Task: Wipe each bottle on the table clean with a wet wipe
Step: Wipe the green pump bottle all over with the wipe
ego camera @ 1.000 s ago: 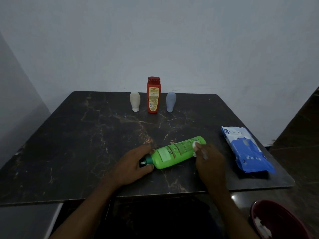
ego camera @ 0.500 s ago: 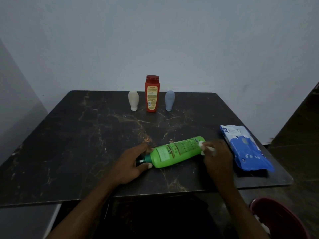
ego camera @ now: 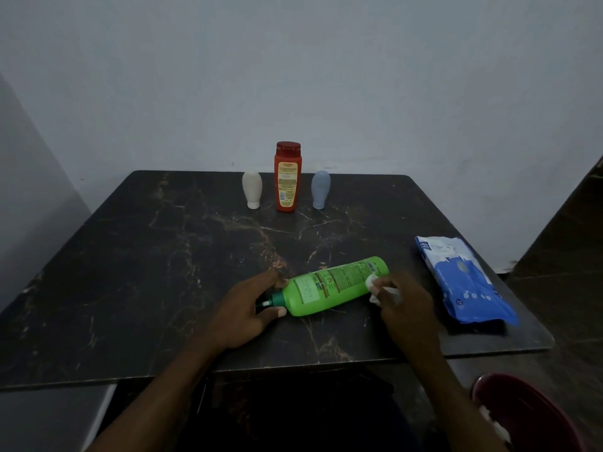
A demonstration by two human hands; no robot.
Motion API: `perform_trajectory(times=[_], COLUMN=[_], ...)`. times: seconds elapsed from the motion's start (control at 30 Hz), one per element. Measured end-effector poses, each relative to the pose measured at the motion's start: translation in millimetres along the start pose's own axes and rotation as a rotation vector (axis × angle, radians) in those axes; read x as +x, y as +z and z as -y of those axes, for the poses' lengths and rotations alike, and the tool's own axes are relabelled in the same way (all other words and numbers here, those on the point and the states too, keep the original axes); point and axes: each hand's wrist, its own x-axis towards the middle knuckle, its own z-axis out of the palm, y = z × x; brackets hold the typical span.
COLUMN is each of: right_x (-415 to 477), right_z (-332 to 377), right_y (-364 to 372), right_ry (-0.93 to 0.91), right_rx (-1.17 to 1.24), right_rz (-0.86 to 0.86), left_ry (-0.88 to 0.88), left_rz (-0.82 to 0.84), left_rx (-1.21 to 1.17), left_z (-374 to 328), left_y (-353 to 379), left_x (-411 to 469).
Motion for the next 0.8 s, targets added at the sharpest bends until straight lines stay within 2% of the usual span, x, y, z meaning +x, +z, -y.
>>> perform_trajectory(times=[0.2, 0.3, 0.4, 0.47, 0.6, 0.67, 0.73, 0.8], right_x=[2.6, -16.9, -31.5, -23.0, 2.2, 5.8, -2.4, -17.7], right_z=[10.7, 42.6, 58.5, 50.1, 14.8, 13.6, 32.4, 58.4], right_y=[2.3, 26.7, 46.9, 39.6, 9.1, 8.7, 22.0, 41.3], right_ry=[0.02, -0.097, -0.303, -0.239, -0.116, -0.058, -0.038, -0.025], right_rx=[0.032, -0.015, -0.061, -0.052, -0.261, -0.245, -0.148, -0.054], right_rz=[-0.098, 0.035, 0.106, 0.095, -0.11, -0.164, -0.136, -0.032], left_ry=[0.014, 0.038, 0.061, 0.069, 0.092, 0.101, 0.108, 0.115], left_rz=[-0.011, -0.018, -0.027, -0.038, -0.049, -0.048, -0.051, -0.052], left_rx=[0.072, 0.102, 0.124, 0.136, 0.155, 0.158, 0.163, 0.168], left_z=[-1.1, -1.1, -0.9, -1.4, -2.6, -2.2, -2.0, -2.7], left_y=[1.8, 2.6, 2.4, 3.0, 5.1, 6.0, 6.4, 6.3], left_x=[-2.9, -3.1, -4.2, -4.9, -4.0, -4.0, -4.2, -4.3])
